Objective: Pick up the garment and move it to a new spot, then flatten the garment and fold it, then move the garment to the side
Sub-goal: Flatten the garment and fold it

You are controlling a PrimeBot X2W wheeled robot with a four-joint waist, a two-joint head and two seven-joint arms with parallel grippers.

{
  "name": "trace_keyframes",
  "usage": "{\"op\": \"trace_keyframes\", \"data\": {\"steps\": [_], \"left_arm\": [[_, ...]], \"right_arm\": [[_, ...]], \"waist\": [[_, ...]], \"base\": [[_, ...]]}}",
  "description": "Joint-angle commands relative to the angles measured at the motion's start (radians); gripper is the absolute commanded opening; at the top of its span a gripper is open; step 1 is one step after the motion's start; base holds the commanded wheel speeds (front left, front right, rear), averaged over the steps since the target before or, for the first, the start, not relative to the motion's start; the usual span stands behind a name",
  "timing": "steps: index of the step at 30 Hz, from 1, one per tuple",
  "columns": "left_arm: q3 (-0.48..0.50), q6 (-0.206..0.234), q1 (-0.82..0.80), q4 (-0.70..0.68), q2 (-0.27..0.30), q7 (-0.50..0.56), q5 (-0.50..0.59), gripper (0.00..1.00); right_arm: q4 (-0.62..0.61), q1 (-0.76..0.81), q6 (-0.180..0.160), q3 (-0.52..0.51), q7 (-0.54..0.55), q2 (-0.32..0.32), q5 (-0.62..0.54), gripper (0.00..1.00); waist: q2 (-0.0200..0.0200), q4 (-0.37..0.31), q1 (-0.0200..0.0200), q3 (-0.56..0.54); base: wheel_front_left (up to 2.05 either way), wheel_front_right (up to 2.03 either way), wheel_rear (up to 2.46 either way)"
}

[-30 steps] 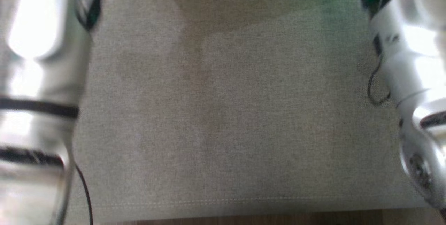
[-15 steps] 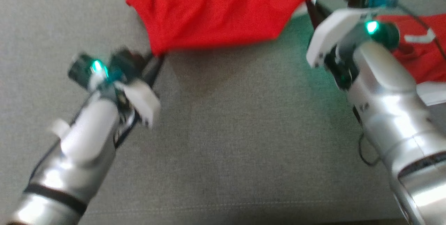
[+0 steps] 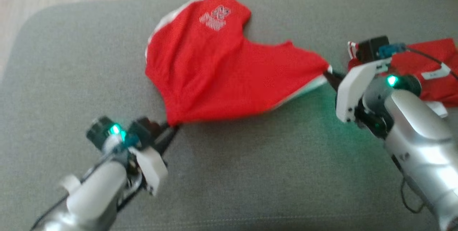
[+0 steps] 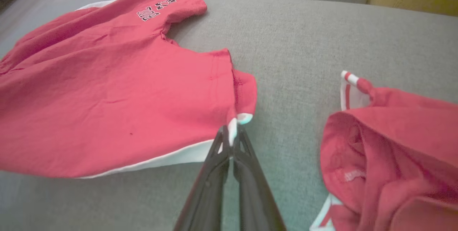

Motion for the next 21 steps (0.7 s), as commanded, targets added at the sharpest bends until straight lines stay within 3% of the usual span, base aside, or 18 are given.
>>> {"op": "trace_keyframes", "data": {"steps": [1,8,14,21], "left_arm": [[0.022,0.001,-0.016,-0.039,0.041,0.003,-0.013,0.00],[-0.023,0.001,0.102,-0.194,0.089,0.087,-0.083,0.00],[-0.027,0.013,0.192,-0.352,0.128,0.182,-0.158,0.00],[-0.016,0.063,0.236,-0.542,0.170,0.272,-0.200,0.00]], "right_arm": [[-0.052,0.012,0.002,0.015,0.019,-0.027,0.018,0.00],[-0.237,0.119,0.002,0.061,0.174,-0.173,0.086,0.00],[-0.365,0.201,0.002,0.035,0.287,-0.263,0.131,0.00],[-0.530,0.286,0.002,-0.082,0.408,-0.334,0.130,0.00]], "waist": [[-0.0001,-0.001,0.0000,-0.029],[-0.0001,-0.011,0.0000,-0.101],[-0.0001,-0.016,0.0000,-0.134],[-0.0001,-0.007,0.0000,-0.135]], "base": [[0.00,0.00,0.00],[0.00,0.00,0.00],[0.00,0.00,0.00],[0.00,0.00,0.00]]}}
